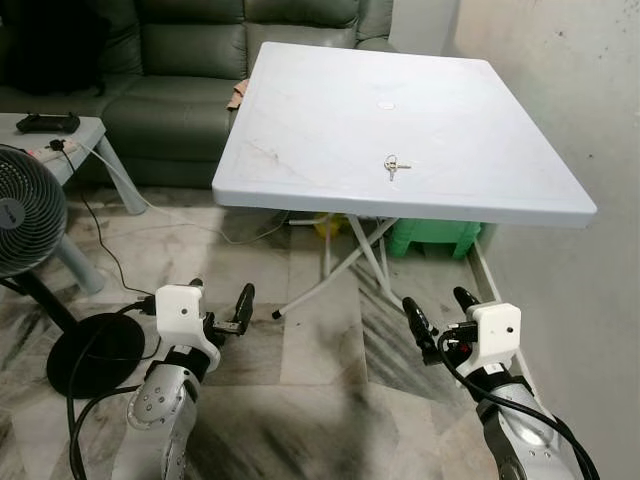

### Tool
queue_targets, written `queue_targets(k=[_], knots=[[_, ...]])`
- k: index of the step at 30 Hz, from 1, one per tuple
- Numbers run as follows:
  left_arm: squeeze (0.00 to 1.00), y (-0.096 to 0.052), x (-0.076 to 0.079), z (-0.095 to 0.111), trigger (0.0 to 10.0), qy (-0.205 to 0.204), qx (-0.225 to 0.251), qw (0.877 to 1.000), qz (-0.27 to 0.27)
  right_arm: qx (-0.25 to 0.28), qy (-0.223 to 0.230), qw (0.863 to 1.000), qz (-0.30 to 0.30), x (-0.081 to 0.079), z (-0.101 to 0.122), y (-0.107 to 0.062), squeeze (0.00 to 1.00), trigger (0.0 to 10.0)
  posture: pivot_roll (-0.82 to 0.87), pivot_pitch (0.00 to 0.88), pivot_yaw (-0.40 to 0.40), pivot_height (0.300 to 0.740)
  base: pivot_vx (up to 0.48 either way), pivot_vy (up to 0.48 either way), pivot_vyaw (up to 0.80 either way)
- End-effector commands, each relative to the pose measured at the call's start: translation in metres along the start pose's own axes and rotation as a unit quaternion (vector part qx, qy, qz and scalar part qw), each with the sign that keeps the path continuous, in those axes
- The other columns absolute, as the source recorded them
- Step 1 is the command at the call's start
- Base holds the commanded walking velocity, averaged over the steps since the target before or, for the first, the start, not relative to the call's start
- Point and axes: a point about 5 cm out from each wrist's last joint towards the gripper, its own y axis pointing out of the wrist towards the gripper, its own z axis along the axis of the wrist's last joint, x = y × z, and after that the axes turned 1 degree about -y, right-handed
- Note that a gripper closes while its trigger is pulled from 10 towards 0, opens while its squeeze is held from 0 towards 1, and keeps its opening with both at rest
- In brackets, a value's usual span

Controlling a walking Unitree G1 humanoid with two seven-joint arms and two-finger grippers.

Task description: Hang keys on a hook

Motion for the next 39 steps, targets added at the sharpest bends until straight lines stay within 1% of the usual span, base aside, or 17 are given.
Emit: queue_targets(k=[1, 5, 10, 19, 28, 32, 33, 39], knots=[[0.00, 0.001, 0.001, 0.003, 10.0, 0.007, -0.001, 1.000, 0.000, 0.003, 0.000, 1.000, 0.005, -0.004, 0.003, 0.001, 0.00, 10.0, 0.00, 0.057, -0.036, 0.740, 0.364, 0.000, 0.00], [0.00, 0.001, 0.004, 0.004, 10.0, 0.006, 0.000, 1.000, -0.005, -0.001, 0.003, 1.000, 0.008, -0.006, 0.001, 0.000, 0.00, 10.0, 0.00, 0.050, -0.035, 0.740, 0.361, 0.000, 0.00], [0.00, 0.002, 0.006, 0.005, 10.0, 0.006, 0.001, 1.000, -0.012, -0.002, 0.001, 1.000, 0.010, -0.005, 0.002, 0.002, 0.00, 10.0, 0.00, 0.047, -0.035, 0.740, 0.363, 0.000, 0.00], [0.00, 0.002, 0.006, 0.006, 10.0, 0.009, 0.002, 1.000, -0.013, -0.004, -0.001, 1.000, 0.016, -0.007, 0.001, 0.002, 0.00, 10.0, 0.00, 0.042, -0.035, 0.740, 0.362, 0.000, 0.00], [0.00, 0.001, 0.008, 0.007, 10.0, 0.002, 0.002, 1.000, -0.016, -0.001, -0.007, 1.000, 0.030, -0.006, 0.004, 0.005, 0.00, 10.0, 0.01, 0.038, -0.042, 0.740, 0.327, 0.000, 0.00], [0.00, 0.001, 0.011, 0.006, 10.0, 0.001, 0.002, 1.000, -0.018, 0.004, -0.018, 0.999, 0.044, -0.005, 0.008, 0.008, 0.00, 10.0, 0.01, 0.040, -0.040, 0.740, 0.279, 0.182, 0.00], [0.00, 0.001, 0.012, 0.006, 10.0, 0.002, 0.002, 1.000, -0.021, 0.006, -0.026, 0.998, 0.054, -0.004, 0.010, 0.010, 0.00, 10.0, 0.01, 0.040, -0.040, 0.740, 0.266, 0.247, 0.00], [0.00, 0.002, 0.014, 0.006, 10.0, 0.002, 0.001, 1.000, -0.025, 0.009, -0.045, 0.996, 0.080, -0.002, 0.015, 0.015, 0.00, 10.0, 0.01, 0.045, -0.044, 0.740, 0.264, 0.244, 0.00]])
